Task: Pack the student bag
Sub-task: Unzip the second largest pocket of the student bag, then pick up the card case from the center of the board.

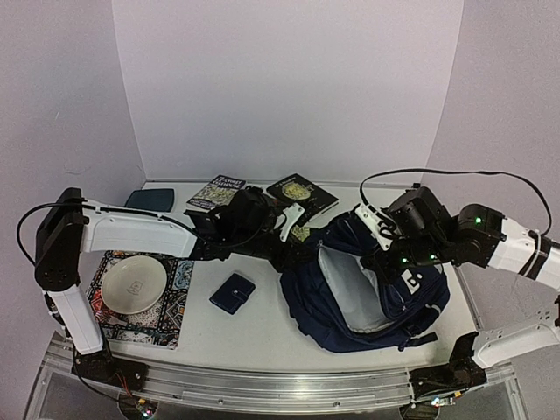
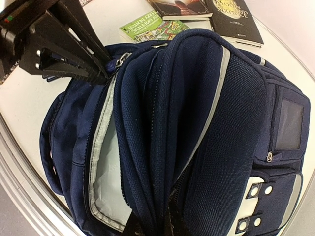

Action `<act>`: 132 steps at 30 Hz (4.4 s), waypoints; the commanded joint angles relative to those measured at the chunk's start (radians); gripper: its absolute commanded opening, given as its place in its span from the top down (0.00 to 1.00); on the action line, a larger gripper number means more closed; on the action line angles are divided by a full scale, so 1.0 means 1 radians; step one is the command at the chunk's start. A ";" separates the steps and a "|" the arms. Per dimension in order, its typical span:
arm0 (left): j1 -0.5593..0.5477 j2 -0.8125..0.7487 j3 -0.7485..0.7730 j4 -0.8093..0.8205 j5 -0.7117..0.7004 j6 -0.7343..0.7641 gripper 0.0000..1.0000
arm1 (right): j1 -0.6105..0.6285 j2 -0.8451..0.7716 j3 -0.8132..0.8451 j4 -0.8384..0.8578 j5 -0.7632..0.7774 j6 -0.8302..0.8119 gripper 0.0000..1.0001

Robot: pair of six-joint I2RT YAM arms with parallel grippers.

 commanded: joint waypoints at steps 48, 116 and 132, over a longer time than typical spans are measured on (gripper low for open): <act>0.250 0.184 0.174 -0.245 -0.154 -0.059 1.00 | 0.014 0.054 0.123 -0.003 -0.324 -0.218 1.00; 0.190 -0.024 -0.333 -0.429 -0.205 -0.308 0.36 | -0.030 0.292 0.222 0.128 0.061 -0.108 1.00; 0.193 -0.166 -0.352 -0.423 -0.186 -0.405 0.97 | -0.031 0.279 0.209 0.133 0.052 -0.073 1.00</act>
